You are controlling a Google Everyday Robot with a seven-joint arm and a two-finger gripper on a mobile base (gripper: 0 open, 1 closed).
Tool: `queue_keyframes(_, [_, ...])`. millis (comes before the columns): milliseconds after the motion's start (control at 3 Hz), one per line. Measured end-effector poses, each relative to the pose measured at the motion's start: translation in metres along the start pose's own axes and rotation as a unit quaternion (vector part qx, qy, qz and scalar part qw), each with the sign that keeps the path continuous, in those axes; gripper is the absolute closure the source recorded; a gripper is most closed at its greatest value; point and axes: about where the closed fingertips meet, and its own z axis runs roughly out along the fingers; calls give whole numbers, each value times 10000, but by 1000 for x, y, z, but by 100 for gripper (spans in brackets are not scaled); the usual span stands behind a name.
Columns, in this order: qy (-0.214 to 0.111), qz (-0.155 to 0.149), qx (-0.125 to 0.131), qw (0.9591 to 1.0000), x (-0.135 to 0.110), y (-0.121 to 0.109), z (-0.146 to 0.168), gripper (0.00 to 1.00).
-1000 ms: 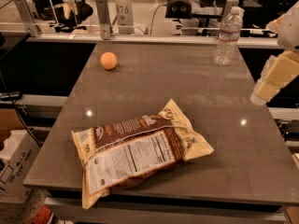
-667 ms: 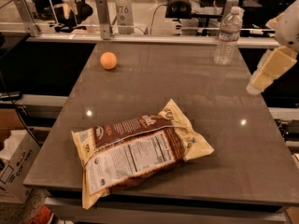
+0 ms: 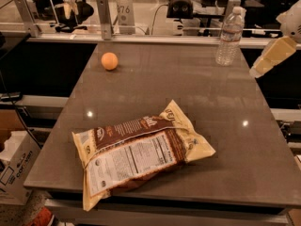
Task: Move water bottle near brown chip bag
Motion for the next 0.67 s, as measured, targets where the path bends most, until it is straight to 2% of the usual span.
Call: queue_keyframes(667, [-335, 537, 89, 9980, 1, -51, 38, 0])
